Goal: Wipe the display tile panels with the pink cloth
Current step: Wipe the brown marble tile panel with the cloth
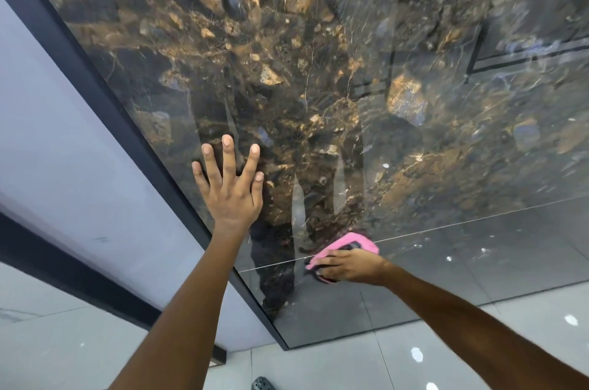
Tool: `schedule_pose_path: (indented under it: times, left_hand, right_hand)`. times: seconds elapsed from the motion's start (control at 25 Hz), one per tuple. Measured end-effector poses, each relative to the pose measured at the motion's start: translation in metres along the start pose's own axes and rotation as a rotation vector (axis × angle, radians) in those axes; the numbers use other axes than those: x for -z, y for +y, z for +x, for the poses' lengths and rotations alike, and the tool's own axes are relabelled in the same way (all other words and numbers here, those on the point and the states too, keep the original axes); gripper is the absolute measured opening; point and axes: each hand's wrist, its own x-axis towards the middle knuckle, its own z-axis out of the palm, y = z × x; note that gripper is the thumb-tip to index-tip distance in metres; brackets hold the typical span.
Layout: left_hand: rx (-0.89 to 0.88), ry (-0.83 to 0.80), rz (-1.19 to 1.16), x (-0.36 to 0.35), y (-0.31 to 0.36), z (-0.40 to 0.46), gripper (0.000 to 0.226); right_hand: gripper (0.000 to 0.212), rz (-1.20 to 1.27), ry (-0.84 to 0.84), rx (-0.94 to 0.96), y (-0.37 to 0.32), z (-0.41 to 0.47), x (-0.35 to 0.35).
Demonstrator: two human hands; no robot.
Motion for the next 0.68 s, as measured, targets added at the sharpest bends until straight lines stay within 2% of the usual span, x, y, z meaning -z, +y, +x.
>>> schedule_pose_path:
  times: [0.04, 0.12, 0.24, 0.28, 0.32, 0.4, 0.44, 0.48, 0.56, 0.68]
  left_hand:
    - [-0.01, 0.012, 0.002, -0.001, 0.0, 0.0, 0.052]
    - [-0.008, 0.021, 0.009, -0.003, 0.0, 0.0, 0.052]
    - [0.0, 0.023, 0.0, -0.007, 0.001, -0.003, 0.052]
    - [0.0, 0.012, 0.011, -0.007, 0.0, -0.003, 0.052]
    - [0.001, -0.008, 0.022, -0.005, 0.0, -0.002, 0.053]
    - [0.036, -0.077, -0.007, 0.005, 0.002, -0.001, 0.053]
    - [0.088, -0.126, -0.047, 0.01, 0.007, -0.002, 0.051]
    - [0.159, -0.167, -0.097, 0.017, 0.014, 0.0, 0.047]
    - [0.287, -0.182, -0.198, 0.026, 0.035, 0.019, 0.041]
    - [0.262, -0.051, -0.311, 0.035, 0.064, 0.108, 0.043]
  right_hand:
    - [0.067, 0.034, 0.054, -0.056, 0.009, -0.018, -0.004]
    - [0.068, 0.094, 0.28, -0.309, 0.038, -0.046, 0.011]
    - [0.06, 0.162, 0.546, -0.902, 0.079, -0.052, 0.047]
    - [0.066, 0.134, 0.544, -1.012, 0.081, -0.045, 0.054]
    - [0.077, 0.083, 0.486, -0.987, 0.075, -0.039, 0.056]
    - [0.1, 0.013, 0.311, -0.595, 0.059, -0.042, 0.054]
    - [0.104, 0.026, 0.255, -0.446, 0.063, -0.051, 0.055]
    - [0.102, 0.038, 0.241, -0.415, 0.079, -0.064, 0.064]
    - [0.088, -0.009, 0.39, -0.537, 0.134, -0.088, 0.098]
    - [0.083, 0.011, 0.702, -1.105, 0.245, -0.122, 0.168]
